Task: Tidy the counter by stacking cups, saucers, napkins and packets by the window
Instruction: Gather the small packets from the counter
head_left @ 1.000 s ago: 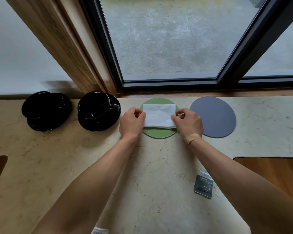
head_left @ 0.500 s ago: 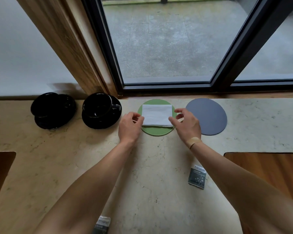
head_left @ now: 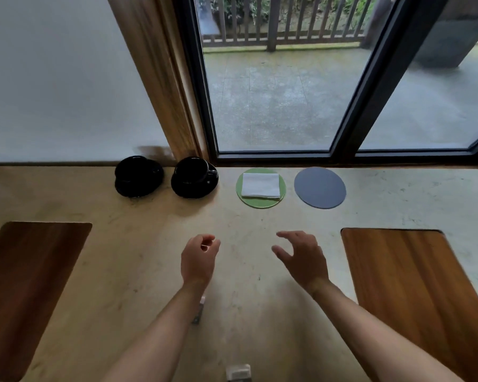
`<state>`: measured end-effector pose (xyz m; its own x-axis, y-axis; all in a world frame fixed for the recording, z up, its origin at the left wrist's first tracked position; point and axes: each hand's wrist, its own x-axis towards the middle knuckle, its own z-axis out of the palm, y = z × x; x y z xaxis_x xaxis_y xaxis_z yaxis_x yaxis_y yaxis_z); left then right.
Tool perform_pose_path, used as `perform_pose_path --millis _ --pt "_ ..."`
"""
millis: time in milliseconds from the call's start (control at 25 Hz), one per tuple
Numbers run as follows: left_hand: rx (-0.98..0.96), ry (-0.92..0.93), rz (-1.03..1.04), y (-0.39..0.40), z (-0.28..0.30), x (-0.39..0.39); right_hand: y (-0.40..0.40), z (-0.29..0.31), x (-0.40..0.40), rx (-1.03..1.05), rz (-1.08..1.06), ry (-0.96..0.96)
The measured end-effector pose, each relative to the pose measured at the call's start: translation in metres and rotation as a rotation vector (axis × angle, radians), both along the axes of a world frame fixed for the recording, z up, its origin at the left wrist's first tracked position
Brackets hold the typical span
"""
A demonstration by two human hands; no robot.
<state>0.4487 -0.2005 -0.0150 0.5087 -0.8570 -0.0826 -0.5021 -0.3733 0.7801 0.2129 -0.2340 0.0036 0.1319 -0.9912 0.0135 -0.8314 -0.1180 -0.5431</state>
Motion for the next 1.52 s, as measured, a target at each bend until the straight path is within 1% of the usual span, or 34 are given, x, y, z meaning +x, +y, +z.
perform_pose_path --millis 160,240,320,440,640,880,1080,1240,1520 --pt "0.102 0.043 0.05 0.07 0.003 0.009 0.071 0.0 -0.012 0.173 -0.002 0.044" --pt "0.134 0.051 0.049 0.102 0.004 0.014 0.102 -0.003 -0.014 0.274 0.005 0.015" --pt "0.16 0.053 0.042 0.131 0.001 0.017 0.128 -0.006 -0.013 0.318 -0.017 -0.026" --pt "0.187 0.072 0.041 0.168 -0.007 0.022 0.162 -0.011 -0.006 0.353 -0.004 -0.03" --pt "0.229 0.078 0.056 0.207 -0.008 0.027 0.203 -0.015 0.011 0.424 0.001 0.042" --pt "0.243 0.048 0.038 0.201 -0.007 0.04 0.223 -0.012 0.025 0.464 0.02 0.163" --pt "0.307 -0.042 -0.016 0.174 -0.007 0.049 0.231 -0.016 0.039 0.491 -0.043 0.161" --pt "0.379 -0.087 -0.08 0.151 -0.014 0.054 0.23 -0.017 0.047 0.517 -0.108 0.197" --pt "0.447 -0.16 -0.118 0.127 -0.016 0.05 0.232 -0.017 0.058 0.488 -0.136 0.378"
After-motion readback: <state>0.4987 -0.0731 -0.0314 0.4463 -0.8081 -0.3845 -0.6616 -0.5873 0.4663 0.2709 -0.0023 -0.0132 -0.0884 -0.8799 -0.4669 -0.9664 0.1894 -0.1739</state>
